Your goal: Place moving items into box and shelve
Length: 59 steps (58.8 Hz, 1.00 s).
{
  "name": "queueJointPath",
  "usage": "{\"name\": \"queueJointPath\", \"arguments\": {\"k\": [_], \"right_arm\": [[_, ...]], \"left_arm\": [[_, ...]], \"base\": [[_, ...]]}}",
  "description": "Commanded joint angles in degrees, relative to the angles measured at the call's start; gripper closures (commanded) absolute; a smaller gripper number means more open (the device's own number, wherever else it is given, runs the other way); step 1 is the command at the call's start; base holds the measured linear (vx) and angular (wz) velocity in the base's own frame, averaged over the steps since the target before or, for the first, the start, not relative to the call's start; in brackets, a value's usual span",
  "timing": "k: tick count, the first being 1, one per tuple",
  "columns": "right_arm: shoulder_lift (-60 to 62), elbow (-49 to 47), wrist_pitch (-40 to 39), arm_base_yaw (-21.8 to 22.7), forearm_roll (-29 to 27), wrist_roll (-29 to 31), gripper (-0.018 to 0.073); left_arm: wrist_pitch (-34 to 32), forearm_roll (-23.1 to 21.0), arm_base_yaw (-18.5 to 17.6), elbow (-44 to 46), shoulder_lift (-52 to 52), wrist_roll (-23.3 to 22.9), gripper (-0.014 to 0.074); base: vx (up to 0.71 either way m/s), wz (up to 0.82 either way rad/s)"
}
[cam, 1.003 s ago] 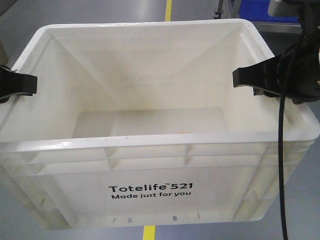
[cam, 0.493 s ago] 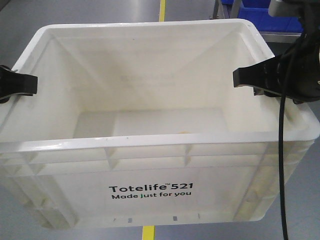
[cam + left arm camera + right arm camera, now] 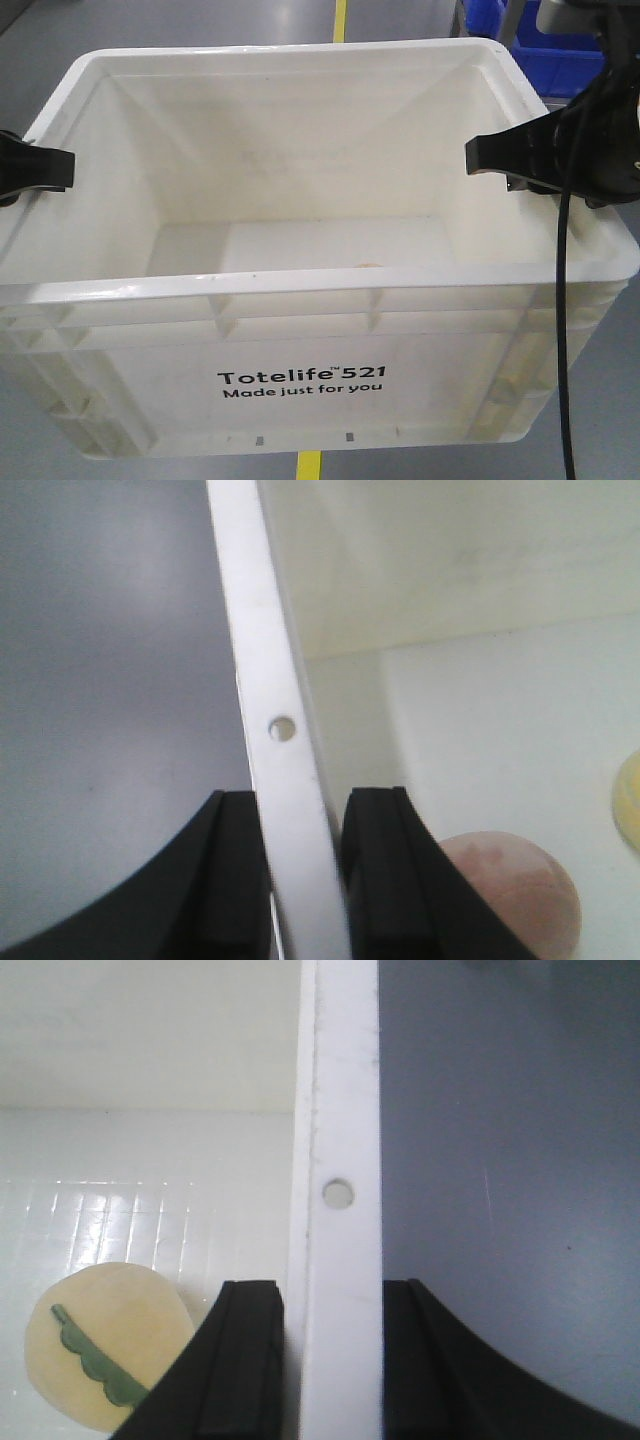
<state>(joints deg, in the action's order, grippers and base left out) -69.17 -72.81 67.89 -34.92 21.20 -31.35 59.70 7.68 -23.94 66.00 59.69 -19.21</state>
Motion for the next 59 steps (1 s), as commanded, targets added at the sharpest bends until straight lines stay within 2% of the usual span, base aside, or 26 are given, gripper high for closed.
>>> {"name": "queueJointPath", "arguments": {"k": [1, 59], "right_arm": [[2.0, -2.2, -5.4, 0.0, 5.4, 0.7, 0.0449], [2.0, -2.2, -5.3, 0.0, 5.4, 0.7, 0.0449]], "left_arm": [[-6.7, 1.1, -0.3, 2.3, -1.8, 0.8, 0.0456], [-6.7, 1.1, -0.3, 2.3, -1.8, 0.8, 0.0456]], "base": [[0.39, 0.05], [0.41, -0.02]]}}
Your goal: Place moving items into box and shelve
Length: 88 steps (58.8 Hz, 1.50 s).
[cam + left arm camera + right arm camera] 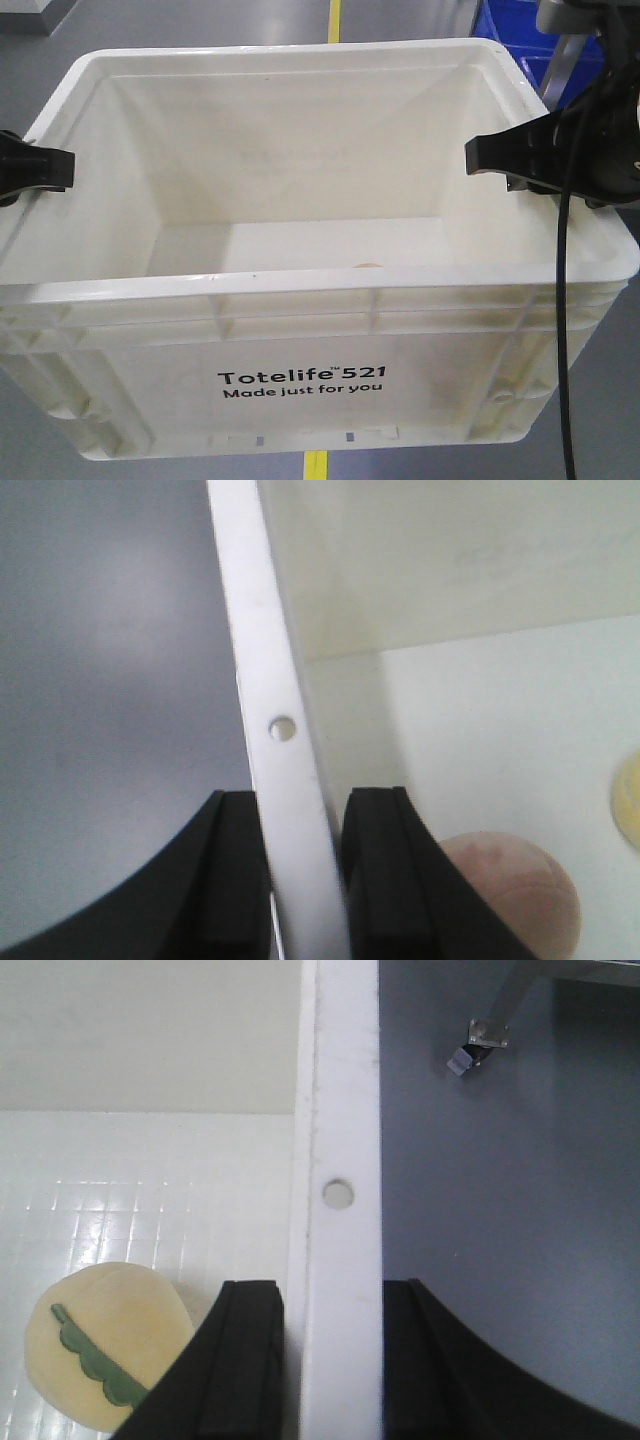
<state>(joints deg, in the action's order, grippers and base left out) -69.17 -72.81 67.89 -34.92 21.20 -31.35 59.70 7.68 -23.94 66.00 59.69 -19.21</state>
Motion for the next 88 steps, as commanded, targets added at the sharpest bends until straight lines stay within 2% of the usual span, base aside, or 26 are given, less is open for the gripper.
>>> {"name": "queueJointPath", "arguments": {"k": [1, 88], "right_arm": [[2.0, -2.2, -5.3, 0.0, 5.4, 0.7, 0.0449], [2.0, -2.2, -5.4, 0.0, 5.4, 0.7, 0.0449]], "left_arm": [[-6.7, 1.1, -0.3, 2.3, -1.8, 0.8, 0.0456], [-6.7, 1.1, -0.3, 2.3, -1.8, 0.8, 0.0456]], "base": [[0.42, -0.01], [0.42, 0.02]]}}
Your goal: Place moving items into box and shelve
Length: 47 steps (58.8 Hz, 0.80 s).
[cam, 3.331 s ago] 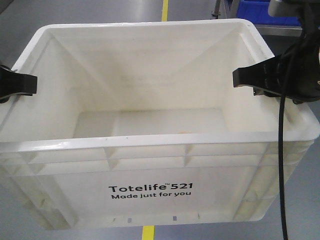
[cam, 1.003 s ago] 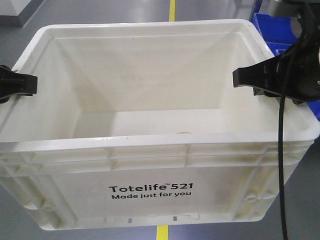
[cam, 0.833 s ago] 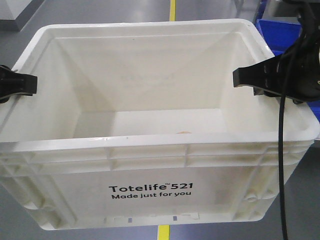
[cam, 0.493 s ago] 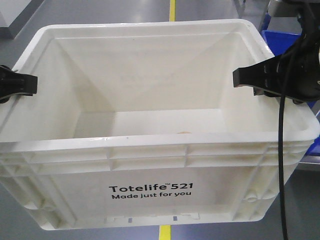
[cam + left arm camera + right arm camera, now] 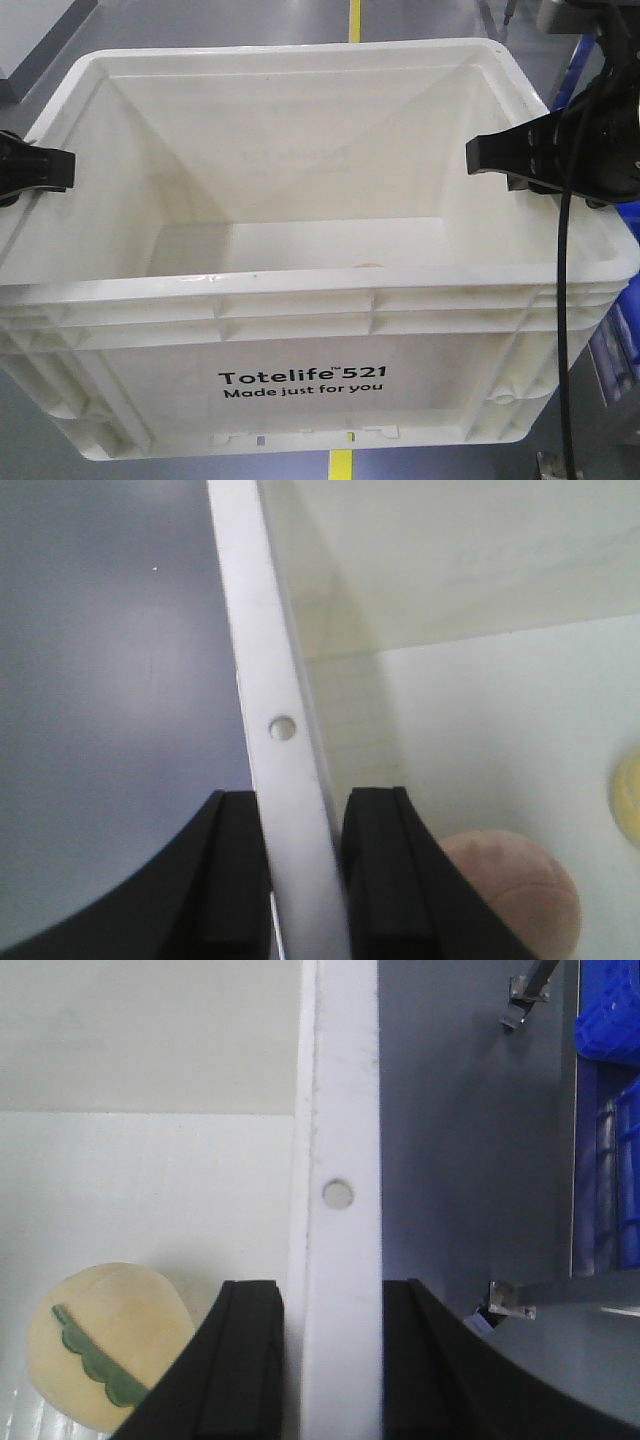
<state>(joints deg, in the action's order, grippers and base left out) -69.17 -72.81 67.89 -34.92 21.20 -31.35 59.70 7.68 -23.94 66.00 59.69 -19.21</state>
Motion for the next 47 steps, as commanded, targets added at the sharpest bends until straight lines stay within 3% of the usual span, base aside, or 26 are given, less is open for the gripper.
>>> {"name": "queueJointPath", "arguments": {"k": [1, 47], "right_arm": [[2.0, -2.2, -5.4, 0.0, 5.4, 0.7, 0.0449], [2.0, -2.2, -5.4, 0.0, 5.4, 0.7, 0.0449]], "left_arm": [[-6.7, 1.1, -0.3, 2.3, -1.8, 0.8, 0.0456], [-6.7, 1.1, -0.3, 2.3, -1.8, 0.8, 0.0456]], "base": [[0.42, 0.05], [0.44, 0.02]]}}
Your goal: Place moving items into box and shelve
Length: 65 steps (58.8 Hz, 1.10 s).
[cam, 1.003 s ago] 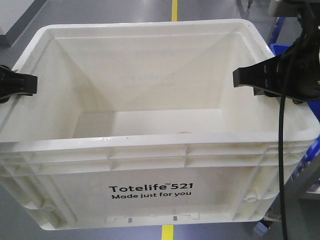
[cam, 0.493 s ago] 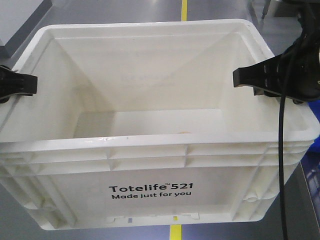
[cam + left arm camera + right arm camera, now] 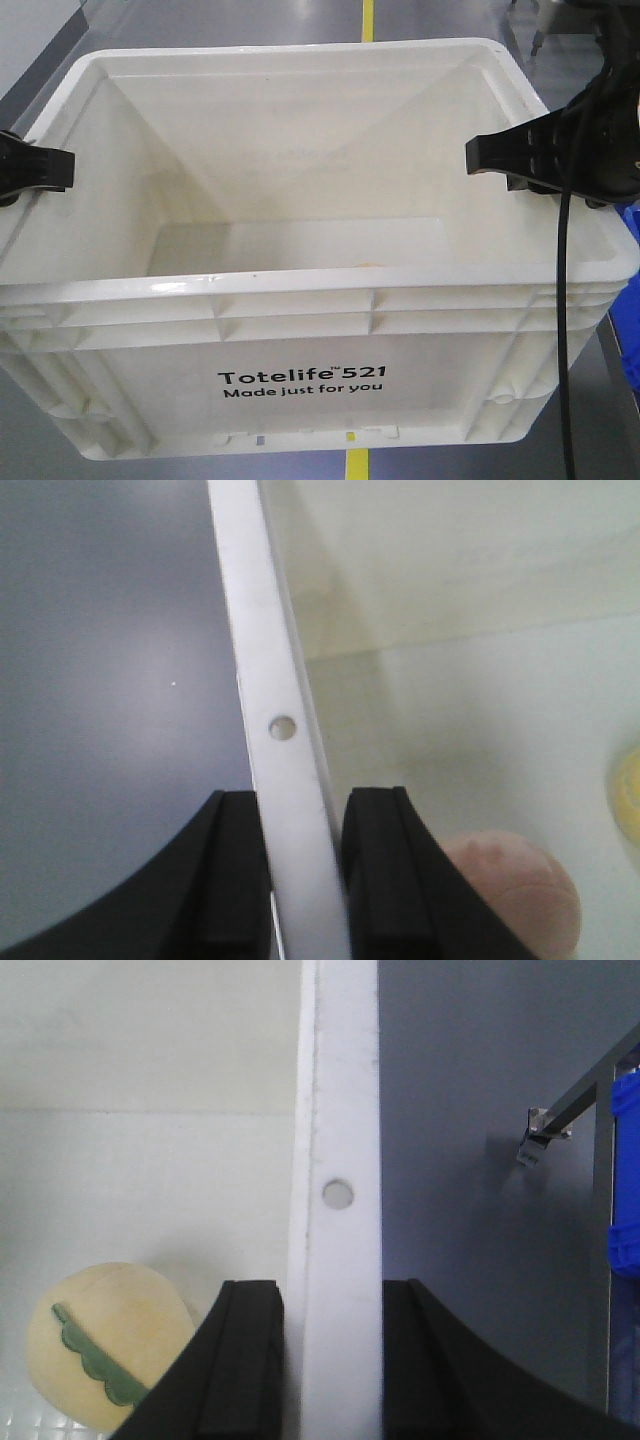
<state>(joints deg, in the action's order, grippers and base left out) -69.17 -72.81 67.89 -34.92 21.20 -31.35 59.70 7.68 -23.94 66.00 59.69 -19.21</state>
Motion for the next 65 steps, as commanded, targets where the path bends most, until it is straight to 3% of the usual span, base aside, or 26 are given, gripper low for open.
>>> {"name": "queueJointPath", "arguments": {"k": [1, 65], "right_arm": [[2.0, -2.2, -5.4, 0.0, 5.4, 0.7, 0.0449], [2.0, -2.2, -5.4, 0.0, 5.4, 0.7, 0.0449]], "left_arm": [[-6.7, 1.1, -0.3, 2.3, -1.8, 0.8, 0.0456], [-6.7, 1.1, -0.3, 2.3, -1.8, 0.8, 0.0456]], "base": [[0.45, -0.10], [0.44, -0.08]]}}
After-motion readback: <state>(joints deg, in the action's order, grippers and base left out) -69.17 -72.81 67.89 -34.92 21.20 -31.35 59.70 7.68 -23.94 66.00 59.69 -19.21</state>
